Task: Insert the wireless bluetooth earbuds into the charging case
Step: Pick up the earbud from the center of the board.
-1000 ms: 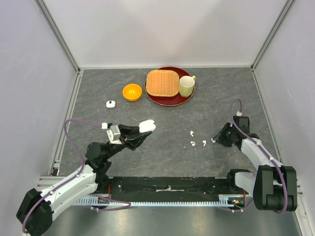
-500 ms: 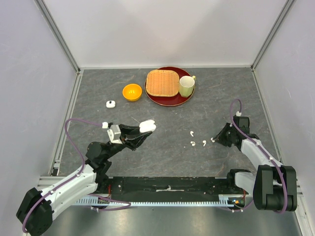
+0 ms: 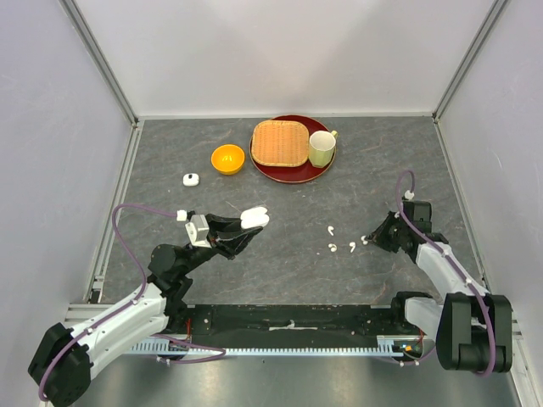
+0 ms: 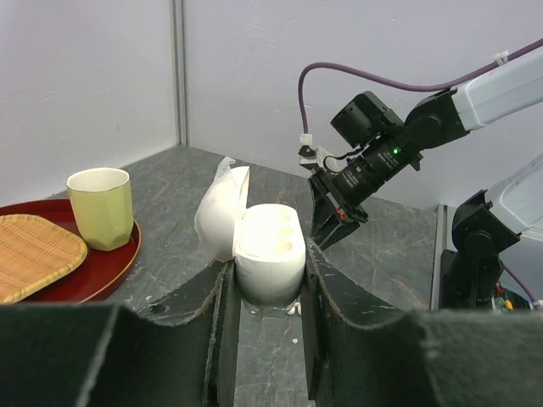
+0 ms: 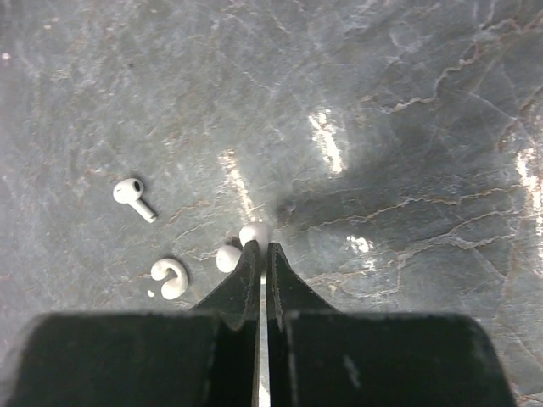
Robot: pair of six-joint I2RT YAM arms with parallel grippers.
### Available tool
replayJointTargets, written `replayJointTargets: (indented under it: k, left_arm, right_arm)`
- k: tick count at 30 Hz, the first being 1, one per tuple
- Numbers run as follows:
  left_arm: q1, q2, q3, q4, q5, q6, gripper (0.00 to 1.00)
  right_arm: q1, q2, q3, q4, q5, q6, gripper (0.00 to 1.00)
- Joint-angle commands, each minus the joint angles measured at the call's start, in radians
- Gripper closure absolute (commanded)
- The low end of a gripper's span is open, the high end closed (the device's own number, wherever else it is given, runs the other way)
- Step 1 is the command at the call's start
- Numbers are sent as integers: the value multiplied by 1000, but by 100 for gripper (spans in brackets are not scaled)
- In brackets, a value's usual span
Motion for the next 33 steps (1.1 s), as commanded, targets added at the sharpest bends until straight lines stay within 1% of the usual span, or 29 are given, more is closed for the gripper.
replayJointTargets:
  k: [1, 3, 5, 7, 10, 14, 15, 17, 19, 21, 24, 30, 33]
  left_arm:
    - [-5, -2, 19, 40, -16, -20, 98]
    - [-5, -3, 20, 40, -14, -20, 98]
    - [-5, -3, 20, 38, -10, -20, 98]
    - [-5, -6, 20, 38, -10, -20, 98]
    - [-5, -3, 22, 46, 4, -23, 98]
    - [-5, 9, 35, 50, 44, -28, 98]
    - [-5, 14, 38, 50, 55, -31, 98]
    - [-5, 24, 48, 56, 85, -35, 98]
    - [-5, 34, 54, 73, 104, -49, 98]
    - [-5, 50, 60, 84, 134, -61, 98]
    - [-5, 70, 78, 99, 184, -80, 98]
    - [-5, 107, 118, 136, 286, -116, 98]
    - [-5, 123, 132, 152, 323, -132, 98]
  right_arm:
    - [-2, -73, 2, 26, -80, -21, 100]
    - [-2, -105, 16, 31, -109, -14, 100]
    - [-1, -134, 37, 46, -182, -4, 100]
    - [-2, -155, 59, 52, -224, 5, 100]
    - [1, -189, 120, 68, -331, 12, 100]
    - [11, -203, 237, 117, -559, 7, 100]
    - [19, -203, 260, 126, -584, 9, 100]
    - [53, -212, 321, 149, -618, 6, 100]
    - [137, -218, 382, 169, -637, -4, 100]
    - [184, -217, 416, 190, -650, -10, 100]
    - [313, -197, 487, 201, -666, -46, 100]
    - [428, -149, 605, 167, -735, -131, 100]
    - [474, -122, 669, 97, -752, -204, 100]
